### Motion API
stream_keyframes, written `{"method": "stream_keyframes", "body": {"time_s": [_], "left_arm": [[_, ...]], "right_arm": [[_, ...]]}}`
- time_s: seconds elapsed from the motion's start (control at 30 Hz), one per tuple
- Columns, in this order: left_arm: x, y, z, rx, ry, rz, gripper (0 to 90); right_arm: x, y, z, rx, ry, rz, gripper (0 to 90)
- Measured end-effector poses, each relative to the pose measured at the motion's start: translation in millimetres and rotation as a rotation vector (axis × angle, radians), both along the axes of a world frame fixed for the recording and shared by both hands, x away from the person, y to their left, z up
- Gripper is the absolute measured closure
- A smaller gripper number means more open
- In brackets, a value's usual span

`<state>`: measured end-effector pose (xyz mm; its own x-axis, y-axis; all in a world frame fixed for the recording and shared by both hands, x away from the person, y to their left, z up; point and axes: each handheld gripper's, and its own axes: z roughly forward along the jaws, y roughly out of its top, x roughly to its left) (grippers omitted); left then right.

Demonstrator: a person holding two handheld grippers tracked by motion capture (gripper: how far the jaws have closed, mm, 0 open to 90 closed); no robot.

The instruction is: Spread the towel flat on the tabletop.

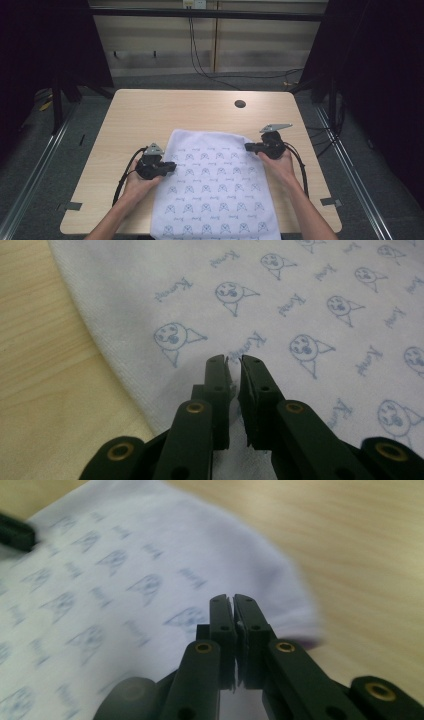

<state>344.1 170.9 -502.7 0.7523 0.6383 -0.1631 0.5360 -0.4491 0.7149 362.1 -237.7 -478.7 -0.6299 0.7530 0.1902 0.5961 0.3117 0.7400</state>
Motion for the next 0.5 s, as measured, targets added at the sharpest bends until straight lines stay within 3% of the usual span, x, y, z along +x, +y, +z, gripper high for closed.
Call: {"method": "stream_keyframes", "body": {"time_s": [0.1, 0.13, 0.2, 0.3, 0.37, 0.5], "left_arm": [[-0.6, -0.7, 0.2, 0.005, -0.001, -0.001, 81.2], [-0.2, -0.4, 0.4, 0.009, -0.003, -0.004, 81.1], [0.4, 0.0, 0.4, 0.004, 0.003, -0.004, 81.1], [0.7, 0.1, 0.3, 0.002, 0.004, -0.004, 81.1], [1.1, -0.1, 0.3, 0.003, 0.003, -0.009, 80.5], [1.9, 0.3, -0.2, -0.009, 0.008, -0.010, 80.3]], "right_arm": [[-18.6, 10.5, -5.5, -0.034, 0.022, 0.075, 89.7], [-24.2, 12.6, -6.3, -0.059, 0.008, 0.079, 89.2], [-26.8, 7.2, -5.1, -0.054, -0.015, 0.026, 76.0], [-12.1, -12.3, 1.6, -0.052, -0.054, -0.121, 61.5], [2.8, -25.4, 2.9, -0.027, -0.043, -0.187, 51.7], [26.2, -27.8, -8.1, 0.019, 0.045, -0.184, 49.4]]}}
